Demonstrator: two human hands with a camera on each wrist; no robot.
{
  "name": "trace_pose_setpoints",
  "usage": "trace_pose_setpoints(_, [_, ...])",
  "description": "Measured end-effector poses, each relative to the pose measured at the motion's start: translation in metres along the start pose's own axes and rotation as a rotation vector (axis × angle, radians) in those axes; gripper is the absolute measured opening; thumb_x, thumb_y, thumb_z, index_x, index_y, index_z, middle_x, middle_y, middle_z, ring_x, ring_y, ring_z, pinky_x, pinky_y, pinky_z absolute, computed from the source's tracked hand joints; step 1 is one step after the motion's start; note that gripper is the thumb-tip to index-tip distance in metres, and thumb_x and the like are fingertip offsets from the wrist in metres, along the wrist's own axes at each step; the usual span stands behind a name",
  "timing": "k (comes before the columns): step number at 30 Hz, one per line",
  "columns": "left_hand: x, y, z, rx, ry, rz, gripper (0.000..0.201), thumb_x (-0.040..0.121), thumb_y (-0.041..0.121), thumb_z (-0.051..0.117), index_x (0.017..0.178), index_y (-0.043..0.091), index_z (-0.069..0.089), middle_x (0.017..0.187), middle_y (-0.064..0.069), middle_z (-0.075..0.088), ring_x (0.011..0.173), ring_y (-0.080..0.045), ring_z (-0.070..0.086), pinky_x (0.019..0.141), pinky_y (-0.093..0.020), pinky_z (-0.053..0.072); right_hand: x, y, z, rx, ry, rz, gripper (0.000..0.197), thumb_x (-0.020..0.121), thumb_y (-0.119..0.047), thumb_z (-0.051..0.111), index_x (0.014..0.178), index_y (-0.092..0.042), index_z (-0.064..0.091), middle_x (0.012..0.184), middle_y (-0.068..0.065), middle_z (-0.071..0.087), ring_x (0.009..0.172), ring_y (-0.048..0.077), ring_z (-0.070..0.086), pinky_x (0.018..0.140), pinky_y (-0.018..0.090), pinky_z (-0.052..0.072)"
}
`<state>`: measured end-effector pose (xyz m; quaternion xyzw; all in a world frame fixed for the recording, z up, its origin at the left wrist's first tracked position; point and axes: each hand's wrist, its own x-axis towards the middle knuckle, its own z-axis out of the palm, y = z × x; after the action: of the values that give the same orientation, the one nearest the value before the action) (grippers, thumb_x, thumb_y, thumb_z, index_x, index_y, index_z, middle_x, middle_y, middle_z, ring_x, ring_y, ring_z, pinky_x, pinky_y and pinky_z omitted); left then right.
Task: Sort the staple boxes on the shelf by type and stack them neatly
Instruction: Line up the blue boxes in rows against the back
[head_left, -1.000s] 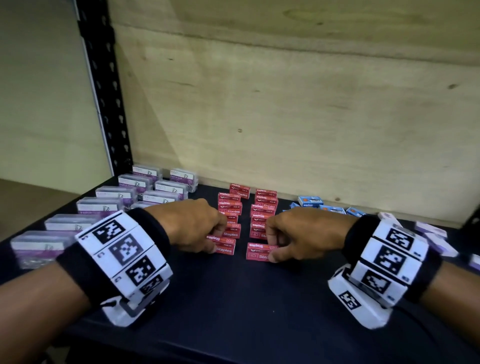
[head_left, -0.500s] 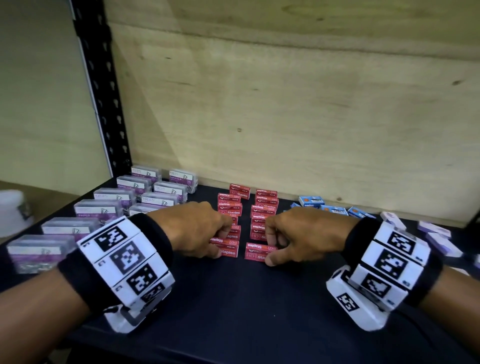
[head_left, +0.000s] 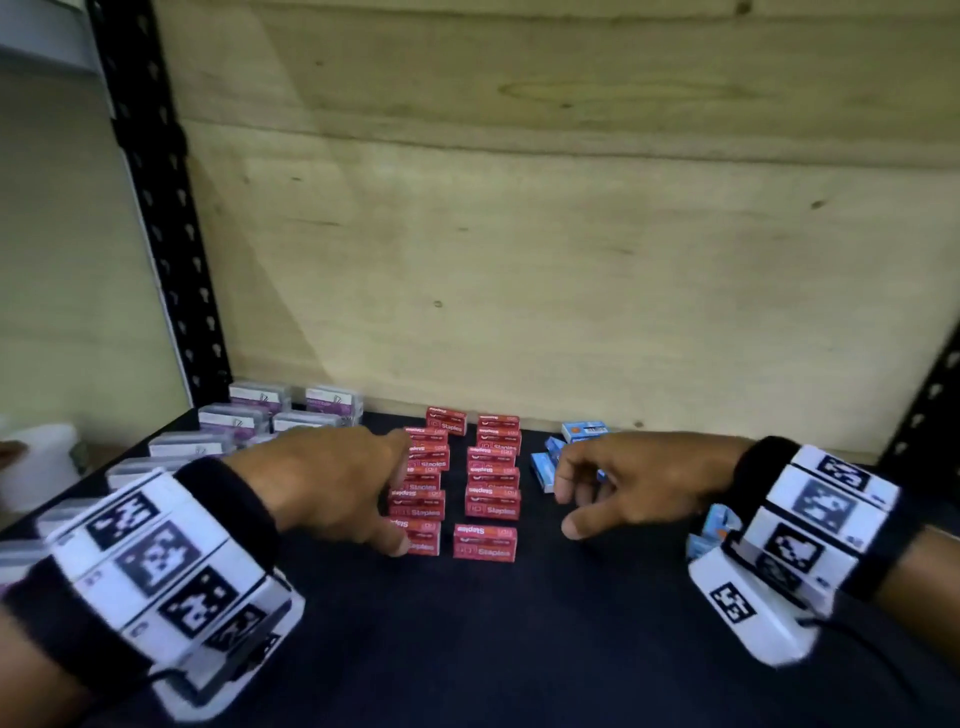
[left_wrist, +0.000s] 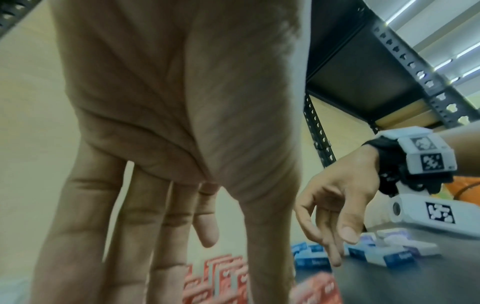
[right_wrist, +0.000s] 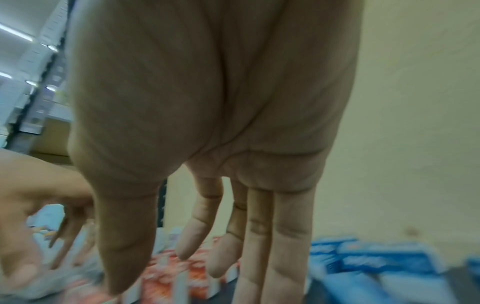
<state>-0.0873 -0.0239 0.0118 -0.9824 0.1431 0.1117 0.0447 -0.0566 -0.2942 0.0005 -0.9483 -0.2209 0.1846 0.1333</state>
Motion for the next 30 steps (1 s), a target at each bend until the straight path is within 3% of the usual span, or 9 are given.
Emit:
trace_pose_setpoints(2, [0.004,0.008,-0.012,0.030,0.039,0.018,0.040,0.079,0.062,0.068,0.089,0.035,0.040,0.086,0.017,0.057,0.079,-0.007,0.055,0.069,-0.029,0.040,-0.002,0.015,-0.013,-0.029,0.041,0.039,0.028,0.083,-0.048,0.073,0.102,-0.030,0.062,0.093,-0.006,0.071,0.080,0.015,0.067,0.081,0.032,0.053])
trace_pose_setpoints(5, [0.017,0.024,-0.027,0.084,0.093,0.072,0.039,0.080,0.067,0.063,0.098,0.035,0.049,0.087,0.017,0.057,0.080,-0.008,0.055,0.066,-0.030,0.041,-0.003,0.038,-0.030,-0.094,0.083,0.098,0.027,0.086,-0.047,0.071,0.105,-0.030,0.062,0.092,-0.010,0.068,0.081,0.011,0.064,0.076,0.026,0.049])
trace_pose_setpoints(9, [0.049,0.048,-0.040,0.112,0.076,0.122,0.040,0.082,0.068,0.060,0.105,0.036,0.056,0.086,0.018,0.056,0.085,-0.009,0.057,0.067,-0.029,0.041,-0.003,0.062,-0.046,-0.146,0.097,0.161,0.030,0.089,-0.043,0.069,0.113,-0.027,0.060,0.098,-0.012,0.063,0.077,0.002,0.057,0.051,0.009,0.041])
trace_pose_setpoints(10, [0.057,0.054,-0.043,0.118,0.071,0.130,0.039,0.082,0.068,0.060,0.106,0.037,0.056,0.084,0.017,0.053,0.087,-0.011,0.056,0.067,-0.029,0.041,-0.001,0.067,-0.048,-0.152,0.091,0.173,0.031,0.089,-0.044,0.069,0.114,-0.027,0.059,0.100,-0.011,0.062,0.076,0.002,0.057,0.051,0.009,0.041])
trace_pose_setpoints(14, [0.096,0.075,-0.051,0.147,0.047,0.153,0.044,0.083,0.066,0.060,0.111,0.032,0.061,0.092,0.012,0.059,0.096,-0.017,0.059,0.075,-0.032,0.046,0.011,0.086,-0.058,-0.217,0.071,0.210,0.032,0.087,-0.050,0.069,0.112,-0.033,0.057,0.107,-0.011,0.061,0.092,0.009,0.059,0.082,0.027,0.046])
trace_pose_setpoints(18, [0.134,0.095,-0.048,0.216,-0.003,0.170,0.058,0.080,0.072,0.059,0.110,0.024,0.066,0.106,0.002,0.067,0.094,-0.022,0.064,0.073,-0.034,0.050,0.025,0.094,-0.060,-0.277,0.005,0.209,0.043,0.089,-0.050,0.068,0.124,-0.027,0.055,0.116,-0.007,0.059,0.102,0.016,0.058,0.089,0.031,0.047])
trace_pose_setpoints(24, [0.170,0.113,-0.041,0.225,-0.124,0.160,0.068,0.071,0.078,0.063,0.089,0.013,0.066,0.081,-0.001,0.065,0.065,-0.021,0.055,0.058,-0.031,0.043,0.050,0.104,-0.060,-0.338,-0.063,0.176,0.041,0.087,-0.048,0.071,0.116,-0.024,0.055,0.115,-0.001,0.061,0.101,0.021,0.059,0.082,0.030,0.046])
trace_pose_setpoints(27, [0.178,0.117,-0.038,0.223,-0.162,0.153,0.065,0.071,0.075,0.066,0.090,0.012,0.065,0.077,0.000,0.059,0.064,-0.021,0.053,0.058,-0.032,0.042,0.057,0.108,-0.059,-0.328,-0.058,0.170,0.035,0.084,-0.046,0.074,0.105,-0.028,0.053,0.105,-0.004,0.060,0.094,0.018,0.058,0.073,0.026,0.046])
trace_pose_setpoints(30, [0.180,0.119,-0.039,0.206,-0.173,0.149,0.062,0.073,0.070,0.069,0.095,0.011,0.067,0.082,-0.001,0.060,0.066,-0.021,0.052,0.058,-0.032,0.042,0.057,0.108,-0.059,-0.345,-0.032,0.160,0.033,0.084,-0.046,0.074,0.101,-0.028,0.051,0.088,-0.011,0.052,0.077,0.011,0.050,0.058,0.022,0.035])
